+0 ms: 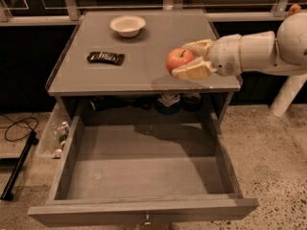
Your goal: Place apple into top drawer
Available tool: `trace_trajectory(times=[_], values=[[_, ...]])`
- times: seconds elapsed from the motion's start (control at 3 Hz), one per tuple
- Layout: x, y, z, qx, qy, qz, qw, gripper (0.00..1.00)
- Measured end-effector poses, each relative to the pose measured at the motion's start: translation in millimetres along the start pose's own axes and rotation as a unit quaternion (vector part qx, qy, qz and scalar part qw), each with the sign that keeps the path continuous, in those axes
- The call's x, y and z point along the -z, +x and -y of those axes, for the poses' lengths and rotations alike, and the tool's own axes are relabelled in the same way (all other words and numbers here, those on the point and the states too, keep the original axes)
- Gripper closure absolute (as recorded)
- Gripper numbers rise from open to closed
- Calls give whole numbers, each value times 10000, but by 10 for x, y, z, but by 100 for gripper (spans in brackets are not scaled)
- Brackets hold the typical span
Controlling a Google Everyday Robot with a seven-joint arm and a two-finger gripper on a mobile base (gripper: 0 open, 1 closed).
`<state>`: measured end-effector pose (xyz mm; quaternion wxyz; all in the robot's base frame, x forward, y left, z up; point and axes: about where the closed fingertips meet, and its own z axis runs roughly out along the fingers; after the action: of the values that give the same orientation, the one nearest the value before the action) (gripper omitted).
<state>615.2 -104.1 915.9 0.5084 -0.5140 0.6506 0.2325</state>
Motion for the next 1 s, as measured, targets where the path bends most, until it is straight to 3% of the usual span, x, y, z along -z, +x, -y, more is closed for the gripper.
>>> trace_trajectory(times=[0.33, 0.67, 1.0], values=[[251, 162, -346, -98, 49, -230, 9997, 100], [441, 495, -751, -378, 29, -521, 9979, 100], [440, 497, -752, -379, 28, -522, 9979, 100]])
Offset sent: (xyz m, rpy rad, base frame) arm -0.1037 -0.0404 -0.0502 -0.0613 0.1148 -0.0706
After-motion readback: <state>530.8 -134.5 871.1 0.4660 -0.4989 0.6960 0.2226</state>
